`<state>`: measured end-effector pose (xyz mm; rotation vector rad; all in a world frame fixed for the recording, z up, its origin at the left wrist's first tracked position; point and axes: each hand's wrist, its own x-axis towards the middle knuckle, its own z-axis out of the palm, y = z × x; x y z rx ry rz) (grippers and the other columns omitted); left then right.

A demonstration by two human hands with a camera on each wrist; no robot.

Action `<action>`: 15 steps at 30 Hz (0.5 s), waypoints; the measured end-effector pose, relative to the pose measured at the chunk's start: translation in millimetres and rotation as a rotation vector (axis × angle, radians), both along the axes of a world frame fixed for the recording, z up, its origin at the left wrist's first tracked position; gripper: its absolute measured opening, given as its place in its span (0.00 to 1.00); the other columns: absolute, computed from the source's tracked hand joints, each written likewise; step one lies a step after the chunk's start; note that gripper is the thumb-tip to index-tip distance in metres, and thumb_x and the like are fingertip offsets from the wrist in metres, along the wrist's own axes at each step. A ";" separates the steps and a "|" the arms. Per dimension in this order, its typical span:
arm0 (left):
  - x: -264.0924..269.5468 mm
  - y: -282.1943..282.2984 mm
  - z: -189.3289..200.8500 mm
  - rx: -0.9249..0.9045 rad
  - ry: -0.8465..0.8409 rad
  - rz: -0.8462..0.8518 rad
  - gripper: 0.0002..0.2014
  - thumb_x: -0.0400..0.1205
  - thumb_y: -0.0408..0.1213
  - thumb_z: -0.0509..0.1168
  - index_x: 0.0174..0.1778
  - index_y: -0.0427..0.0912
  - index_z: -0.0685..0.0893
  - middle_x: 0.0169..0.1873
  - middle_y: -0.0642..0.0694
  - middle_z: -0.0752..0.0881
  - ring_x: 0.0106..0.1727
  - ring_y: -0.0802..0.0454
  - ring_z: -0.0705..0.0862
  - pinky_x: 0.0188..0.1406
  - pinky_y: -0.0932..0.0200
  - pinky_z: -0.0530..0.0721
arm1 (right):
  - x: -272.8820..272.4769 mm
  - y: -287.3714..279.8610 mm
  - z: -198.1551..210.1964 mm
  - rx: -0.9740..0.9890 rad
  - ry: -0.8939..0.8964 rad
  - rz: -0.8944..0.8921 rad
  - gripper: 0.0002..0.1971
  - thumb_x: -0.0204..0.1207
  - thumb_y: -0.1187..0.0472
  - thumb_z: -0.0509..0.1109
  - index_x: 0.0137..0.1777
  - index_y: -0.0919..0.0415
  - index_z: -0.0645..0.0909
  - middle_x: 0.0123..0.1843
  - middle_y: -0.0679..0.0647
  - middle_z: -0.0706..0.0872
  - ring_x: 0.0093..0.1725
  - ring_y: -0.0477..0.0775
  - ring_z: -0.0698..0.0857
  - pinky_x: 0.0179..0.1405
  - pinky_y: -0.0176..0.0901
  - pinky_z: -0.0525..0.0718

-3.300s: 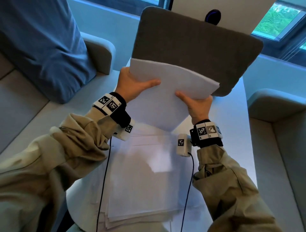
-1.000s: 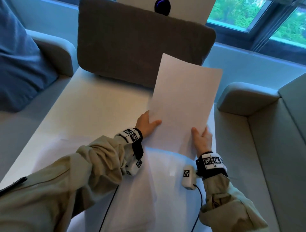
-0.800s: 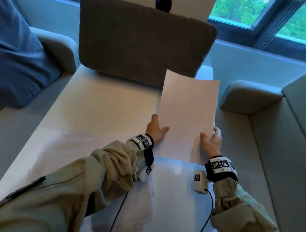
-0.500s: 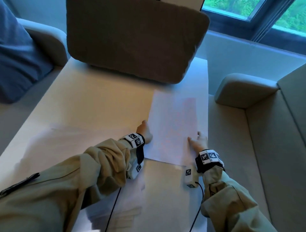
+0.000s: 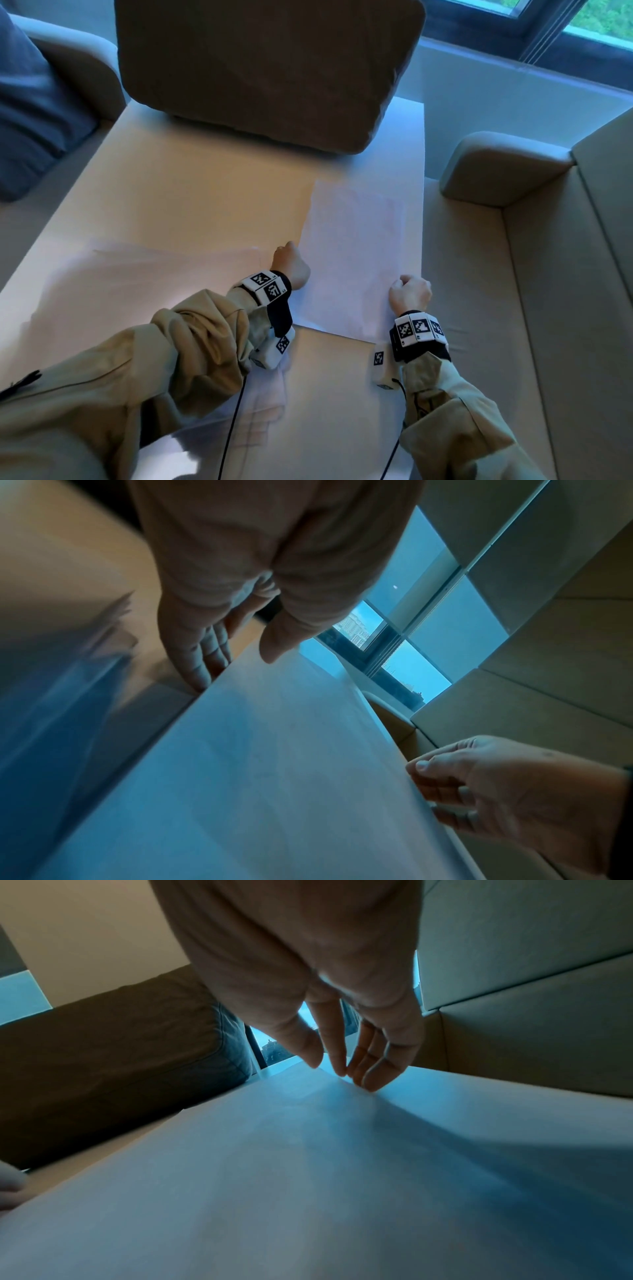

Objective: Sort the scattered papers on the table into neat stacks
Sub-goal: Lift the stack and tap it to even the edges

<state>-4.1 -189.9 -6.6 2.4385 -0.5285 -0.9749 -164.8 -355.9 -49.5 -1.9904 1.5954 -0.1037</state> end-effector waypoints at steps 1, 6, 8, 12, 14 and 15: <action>0.1 -0.9 0.3 -0.001 0.005 0.004 0.16 0.82 0.27 0.53 0.66 0.24 0.67 0.64 0.26 0.71 0.66 0.32 0.71 0.59 0.47 0.72 | 0.2 1.0 -0.4 0.003 0.000 -0.004 0.17 0.80 0.67 0.59 0.65 0.68 0.82 0.65 0.70 0.80 0.69 0.66 0.75 0.67 0.43 0.69; 0.5 -4.3 2.4 -0.006 0.027 0.012 0.18 0.83 0.29 0.53 0.68 0.25 0.65 0.66 0.27 0.71 0.67 0.33 0.71 0.60 0.49 0.72 | 2.0 1.1 -3.0 0.028 0.000 -0.028 0.15 0.79 0.66 0.61 0.60 0.66 0.85 0.63 0.70 0.82 0.66 0.67 0.78 0.67 0.47 0.72; 0.5 -5.9 1.6 -0.016 0.003 0.020 0.18 0.83 0.30 0.53 0.68 0.25 0.66 0.66 0.28 0.71 0.68 0.33 0.71 0.61 0.49 0.72 | 2.7 -0.4 0.3 0.028 -0.001 -0.041 0.15 0.78 0.65 0.61 0.59 0.67 0.85 0.62 0.69 0.83 0.65 0.67 0.78 0.66 0.46 0.73; 0.3 -10.3 -0.3 -0.062 -0.027 0.047 0.20 0.82 0.28 0.54 0.69 0.25 0.66 0.66 0.28 0.72 0.68 0.33 0.71 0.65 0.46 0.71 | 4.7 -8.6 3.1 0.030 -0.010 -0.085 0.16 0.78 0.64 0.61 0.60 0.69 0.84 0.62 0.69 0.83 0.64 0.66 0.79 0.63 0.45 0.74; 0.1 -12.4 -1.0 -0.070 -0.020 0.050 0.20 0.82 0.28 0.54 0.69 0.24 0.66 0.66 0.28 0.73 0.68 0.32 0.71 0.64 0.46 0.70 | 6.7 -9.2 3.3 0.041 0.005 -0.068 0.14 0.78 0.63 0.61 0.55 0.68 0.86 0.59 0.69 0.84 0.60 0.67 0.81 0.58 0.45 0.77; 0.2 -13.5 -1.5 -0.065 -0.021 0.046 0.20 0.82 0.28 0.54 0.69 0.24 0.66 0.65 0.28 0.73 0.67 0.32 0.71 0.63 0.47 0.70 | 8.1 -8.6 3.8 0.049 0.016 -0.054 0.13 0.77 0.63 0.61 0.51 0.68 0.86 0.57 0.69 0.84 0.58 0.67 0.82 0.56 0.45 0.78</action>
